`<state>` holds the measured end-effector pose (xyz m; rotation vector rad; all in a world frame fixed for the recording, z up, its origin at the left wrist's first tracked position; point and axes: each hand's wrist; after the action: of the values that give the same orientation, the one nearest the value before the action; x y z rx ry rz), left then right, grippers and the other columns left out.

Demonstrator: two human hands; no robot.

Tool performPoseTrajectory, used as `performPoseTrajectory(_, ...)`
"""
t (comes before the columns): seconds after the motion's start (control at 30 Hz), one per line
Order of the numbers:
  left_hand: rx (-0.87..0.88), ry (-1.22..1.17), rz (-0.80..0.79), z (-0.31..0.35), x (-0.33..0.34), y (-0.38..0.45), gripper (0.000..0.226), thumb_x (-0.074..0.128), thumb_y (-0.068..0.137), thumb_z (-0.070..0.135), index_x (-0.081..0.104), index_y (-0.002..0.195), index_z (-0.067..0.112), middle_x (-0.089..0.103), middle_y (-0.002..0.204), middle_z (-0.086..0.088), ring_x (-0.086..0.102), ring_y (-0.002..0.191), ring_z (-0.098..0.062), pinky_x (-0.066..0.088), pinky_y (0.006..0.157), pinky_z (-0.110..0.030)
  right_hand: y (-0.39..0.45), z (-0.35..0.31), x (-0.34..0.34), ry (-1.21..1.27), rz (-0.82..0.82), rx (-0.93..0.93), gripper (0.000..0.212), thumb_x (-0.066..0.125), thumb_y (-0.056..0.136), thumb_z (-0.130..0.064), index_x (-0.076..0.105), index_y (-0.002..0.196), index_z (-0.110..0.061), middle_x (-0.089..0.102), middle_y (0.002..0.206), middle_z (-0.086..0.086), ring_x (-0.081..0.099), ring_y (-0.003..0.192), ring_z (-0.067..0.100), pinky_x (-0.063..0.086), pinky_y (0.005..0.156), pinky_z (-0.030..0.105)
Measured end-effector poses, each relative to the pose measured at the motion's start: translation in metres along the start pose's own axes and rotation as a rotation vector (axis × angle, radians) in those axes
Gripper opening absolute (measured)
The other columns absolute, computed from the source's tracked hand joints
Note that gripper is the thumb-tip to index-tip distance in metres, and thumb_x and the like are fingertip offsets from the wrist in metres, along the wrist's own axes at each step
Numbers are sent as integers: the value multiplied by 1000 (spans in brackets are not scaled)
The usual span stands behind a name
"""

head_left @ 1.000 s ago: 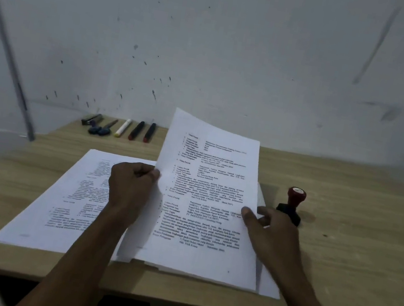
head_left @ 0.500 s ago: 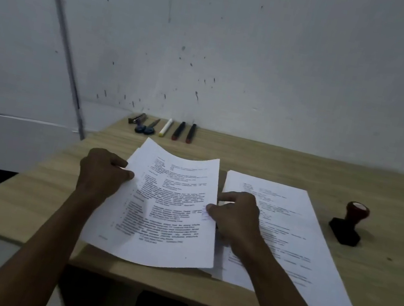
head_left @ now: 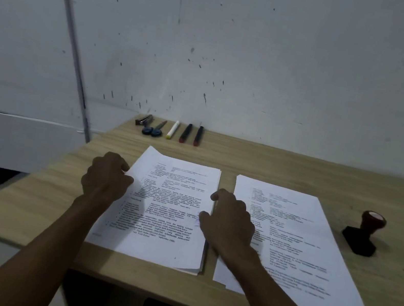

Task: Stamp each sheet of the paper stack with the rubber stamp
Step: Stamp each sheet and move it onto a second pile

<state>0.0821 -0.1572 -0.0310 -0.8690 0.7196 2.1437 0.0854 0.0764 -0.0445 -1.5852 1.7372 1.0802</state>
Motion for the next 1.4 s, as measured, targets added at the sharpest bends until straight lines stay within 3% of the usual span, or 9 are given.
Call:
performPoseTrajectory(0.2, 12, 58, 22, -3, 1, -2, 35, 72, 81, 24, 64, 114, 14, 64, 116, -12, 60, 105, -32, 47, 84, -42, -1, 4, -3, 76, 21, -50, 39, 67, 83, -41, 55, 119, -29, 62, 112, -1, 59, 104, 23, 34, 74, 30)
performPoseTrajectory(0.33, 104, 21, 68, 7, 3, -8, 35, 70, 84, 28, 65, 115, 12, 60, 124, -10, 54, 116, -30, 46, 93, -43, -3, 9, -16, 135, 74, -81, 41, 70, 82, -44, 60, 119, -29, 68, 103, -1, 63, 97, 19, 46, 77, 29)
performPoseTrajectory(0.57, 364, -155, 56, 58, 30, -39, 21, 68, 85, 23, 70, 103, 12, 64, 110, -9, 62, 100, -28, 46, 90, -37, -5, 52, -60, 74, 295, -78, 30, 69, 84, -38, 64, 112, -28, 68, 84, -6, 63, 92, 20, 45, 73, 30)
performPoseTrajectory(0.7, 546, -249, -41, 102, 54, -67, 17, 71, 82, 20, 71, 97, 12, 65, 101, -7, 66, 80, -20, 53, 78, -37, -1, 93, -89, 22, 480, -50, 27, 70, 83, -28, 63, 108, -22, 66, 90, 1, 64, 86, 25, 40, 63, 29)
performPoseTrajectory(0.87, 715, -280, -196, 141, 82, -96, 19, 72, 82, 22, 70, 98, 13, 63, 101, -5, 63, 82, -17, 52, 78, -39, 12, 141, -117, -49, 637, 142, 48, 76, 75, -19, 46, 111, -21, 49, 113, 8, 49, 109, 33, 37, 67, 37)
performPoseTrajectory(1.0, 782, -270, -290, 164, 107, -116, 21, 69, 85, 24, 68, 103, 14, 60, 106, -3, 60, 95, -19, 49, 83, -39, 21, 176, -133, -23, 547, 273, 71, 80, 73, -25, 36, 129, -20, 38, 128, 16, 42, 117, 39, 40, 71, 41)
performPoseTrajectory(1.13, 830, -233, -362, 176, 121, -125, 27, 68, 84, 32, 67, 107, 18, 59, 113, 2, 53, 108, -17, 44, 91, -37, 26, 189, -141, -34, 401, 318, 75, 74, 78, -43, 32, 139, -28, 41, 131, 16, 45, 118, 40, 39, 78, 42)
performPoseTrajectory(1.27, 925, -172, -475, 182, 128, -132, 36, 67, 80, 48, 71, 106, 24, 62, 121, 4, 49, 116, -18, 42, 96, -39, 28, 191, -147, -54, 304, 306, 56, 66, 86, -44, 42, 134, -29, 51, 126, 13, 51, 117, 36, 44, 87, 44)
performPoseTrajectory(1.4, 956, -82, -555, 179, 134, -137, 45, 65, 77, 60, 66, 115, 37, 53, 138, 10, 37, 132, -15, 33, 106, -38, 27, 192, -148, -94, 290, 270, 28, 60, 93, -27, 51, 118, -21, 61, 114, 11, 58, 104, 35, 45, 81, 40)
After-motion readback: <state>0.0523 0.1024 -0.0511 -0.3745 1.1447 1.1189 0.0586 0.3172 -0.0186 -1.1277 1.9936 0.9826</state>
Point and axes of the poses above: each hand's wrist, its own y-axis towards the middle knuckle, its own x-axis out of the palm, z = x × y
